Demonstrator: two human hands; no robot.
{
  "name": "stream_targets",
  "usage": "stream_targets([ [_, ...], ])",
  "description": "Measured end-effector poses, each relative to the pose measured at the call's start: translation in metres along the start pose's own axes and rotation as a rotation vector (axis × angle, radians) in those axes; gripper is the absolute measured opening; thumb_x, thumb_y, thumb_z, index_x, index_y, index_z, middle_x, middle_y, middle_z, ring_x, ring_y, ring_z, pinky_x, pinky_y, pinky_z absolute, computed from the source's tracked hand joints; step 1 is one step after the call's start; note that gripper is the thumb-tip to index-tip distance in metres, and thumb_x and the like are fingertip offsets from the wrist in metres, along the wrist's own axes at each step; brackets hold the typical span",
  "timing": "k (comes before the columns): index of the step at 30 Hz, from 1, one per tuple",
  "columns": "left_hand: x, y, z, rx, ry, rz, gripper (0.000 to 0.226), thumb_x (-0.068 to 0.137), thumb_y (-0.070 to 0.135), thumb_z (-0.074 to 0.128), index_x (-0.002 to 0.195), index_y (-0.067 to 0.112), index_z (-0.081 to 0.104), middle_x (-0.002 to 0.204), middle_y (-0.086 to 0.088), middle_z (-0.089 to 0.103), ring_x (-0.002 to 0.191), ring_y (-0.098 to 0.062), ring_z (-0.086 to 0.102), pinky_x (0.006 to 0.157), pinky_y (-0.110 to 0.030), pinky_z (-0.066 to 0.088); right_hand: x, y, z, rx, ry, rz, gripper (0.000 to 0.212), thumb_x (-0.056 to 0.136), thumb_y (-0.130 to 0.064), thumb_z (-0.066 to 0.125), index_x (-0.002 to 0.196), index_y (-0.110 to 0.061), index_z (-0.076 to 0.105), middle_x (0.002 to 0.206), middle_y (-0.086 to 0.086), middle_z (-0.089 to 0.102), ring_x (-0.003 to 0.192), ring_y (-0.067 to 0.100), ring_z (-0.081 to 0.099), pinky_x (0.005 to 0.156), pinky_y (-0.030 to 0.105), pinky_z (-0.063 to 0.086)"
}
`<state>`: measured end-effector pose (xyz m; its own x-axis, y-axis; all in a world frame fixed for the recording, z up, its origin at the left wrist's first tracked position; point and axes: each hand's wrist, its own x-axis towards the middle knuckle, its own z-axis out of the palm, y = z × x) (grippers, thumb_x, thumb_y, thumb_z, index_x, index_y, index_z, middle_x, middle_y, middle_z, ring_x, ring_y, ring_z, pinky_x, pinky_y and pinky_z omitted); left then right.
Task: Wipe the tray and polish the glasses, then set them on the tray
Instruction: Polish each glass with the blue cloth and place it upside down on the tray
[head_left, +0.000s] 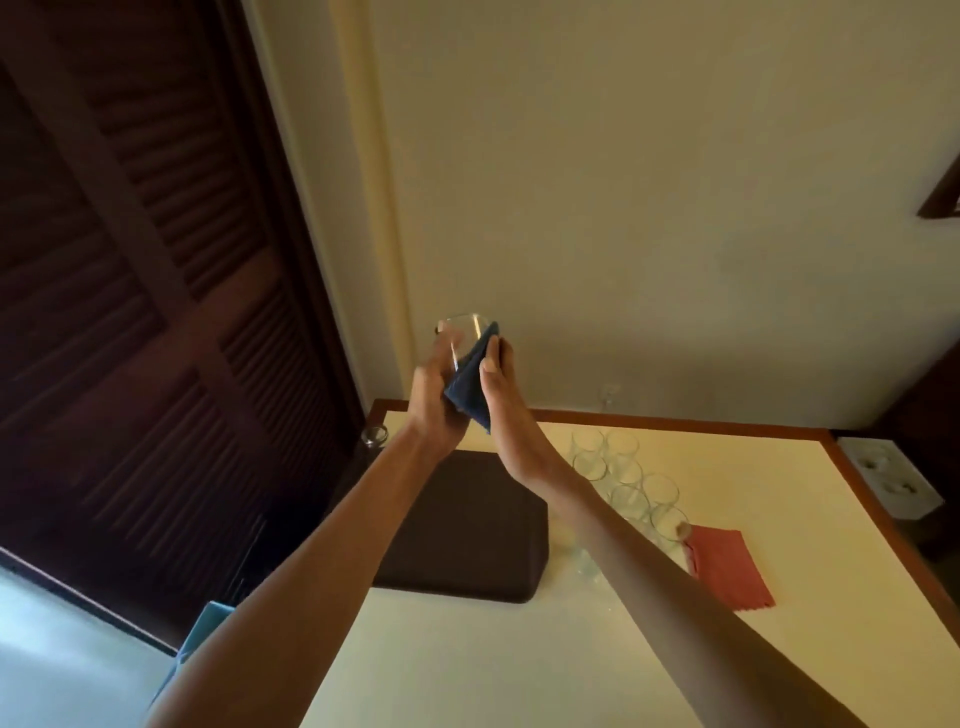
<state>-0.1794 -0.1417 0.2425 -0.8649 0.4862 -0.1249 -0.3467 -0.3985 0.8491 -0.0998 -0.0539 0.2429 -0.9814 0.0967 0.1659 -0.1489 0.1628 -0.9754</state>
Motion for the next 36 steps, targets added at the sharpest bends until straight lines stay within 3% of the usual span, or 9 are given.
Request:
stream_targets([
  [5, 0.007, 0.02, -0.02, -0.027, 0.0, -0.059, 0.062, 0.106, 0.055, 0.044, 0.142, 0.008, 0.061, 0.125, -0.013, 0.066, 0.12, -0.027, 0.064, 0.11, -0.039, 0.05, 0.021, 0.014, 0.02, -0.648, 0.25, -0.295, 0.063, 0.107, -0.03, 0.042, 0.16, -0.013, 0.011, 0.167, 0.012, 0.011, 0.152, 0.019, 0.017, 0.119, 0.026, 0.025],
  [11, 0.007, 0.021, -0.043, -0.087, -0.098, -0.055, 0.047, 0.11, 0.039, 0.039, 0.146, 0.016, 0.059, 0.146, -0.009, 0.059, 0.136, -0.027, 0.055, 0.12, -0.043, 0.039, 0.057, 0.009, 0.043, -0.651, 0.349, -0.244, 0.068, 0.105, -0.035, 0.043, 0.16, -0.01, 0.012, 0.165, 0.015, 0.017, 0.149, 0.029, 0.028, 0.118, 0.03, 0.029],
  [14, 0.003, 0.027, -0.051, -0.006, -0.091, -0.06, 0.042, 0.108, 0.042, 0.04, 0.116, 0.023, 0.077, 0.112, -0.004, 0.073, 0.104, -0.019, 0.069, 0.088, -0.036, 0.058, 0.067, 0.013, 0.054, -0.461, 0.357, -0.163, 0.061, 0.106, -0.041, 0.034, 0.158, -0.014, 0.018, 0.158, 0.015, 0.032, 0.141, 0.028, 0.042, 0.114, 0.038, 0.042],
  [18, 0.001, 0.031, -0.054, 0.073, -0.036, -0.025, 0.041, 0.11, 0.046, 0.038, 0.104, 0.021, 0.071, 0.083, -0.002, 0.072, 0.063, -0.012, 0.068, 0.051, -0.024, 0.052, 0.074, 0.008, 0.06, -0.06, 0.409, 0.091, 0.04, 0.108, -0.046, 0.028, 0.131, -0.018, 0.046, 0.102, 0.011, 0.067, 0.085, 0.026, 0.069, 0.077, 0.043, 0.058],
  [22, 0.009, 0.033, -0.058, 0.119, 0.102, -0.016, 0.054, 0.103, 0.058, 0.05, 0.124, 0.013, 0.071, 0.108, -0.011, 0.078, 0.099, -0.025, 0.075, 0.081, -0.035, 0.061, 0.062, 0.013, 0.077, -0.118, 0.39, 0.137, 0.042, 0.109, -0.04, 0.027, 0.132, -0.011, 0.047, 0.106, 0.005, 0.064, 0.084, 0.006, 0.065, 0.067, 0.013, 0.049],
  [24, 0.015, 0.029, -0.064, 0.072, 0.165, -0.053, 0.07, 0.09, 0.067, 0.06, 0.13, 0.01, 0.068, 0.12, -0.018, 0.074, 0.111, -0.031, 0.072, 0.097, -0.045, 0.059, 0.053, 0.02, 0.089, -0.227, 0.369, 0.047, 0.042, 0.109, -0.036, 0.032, 0.141, -0.009, 0.037, 0.119, 0.008, 0.06, 0.097, 0.008, 0.066, 0.075, 0.018, 0.054],
  [29, 0.009, 0.022, -0.064, 0.046, 0.103, -0.139, 0.058, 0.11, 0.05, 0.039, 0.131, 0.005, 0.067, 0.117, -0.015, 0.074, 0.114, -0.028, 0.069, 0.09, -0.036, 0.058, 0.057, 0.021, 0.08, -0.605, 0.373, -0.092, 0.067, 0.107, -0.039, 0.034, 0.159, -0.006, 0.006, 0.161, 0.016, 0.021, 0.144, 0.027, 0.037, 0.113, 0.035, 0.042],
  [33, 0.007, 0.019, -0.052, 0.065, 0.094, -0.136, 0.053, 0.112, 0.048, 0.032, 0.12, 0.013, 0.071, 0.089, 0.001, 0.077, 0.085, -0.013, 0.073, 0.067, -0.027, 0.056, 0.071, 0.008, 0.057, -0.285, 0.456, 0.017, 0.046, 0.107, -0.044, 0.036, 0.135, -0.009, 0.045, 0.114, 0.01, 0.065, 0.098, 0.02, 0.068, 0.087, 0.038, 0.058],
  [36, 0.01, 0.021, -0.043, 0.171, 0.136, -0.071, 0.068, 0.105, 0.066, 0.033, 0.124, 0.012, 0.071, 0.099, 0.001, 0.077, 0.091, -0.014, 0.074, 0.082, -0.032, 0.059, 0.082, 0.01, 0.053, -0.071, 0.469, 0.22, 0.07, 0.095, -0.071, 0.027, 0.113, -0.012, 0.06, 0.098, 0.009, 0.071, 0.087, 0.025, 0.07, 0.086, 0.051, 0.056],
])
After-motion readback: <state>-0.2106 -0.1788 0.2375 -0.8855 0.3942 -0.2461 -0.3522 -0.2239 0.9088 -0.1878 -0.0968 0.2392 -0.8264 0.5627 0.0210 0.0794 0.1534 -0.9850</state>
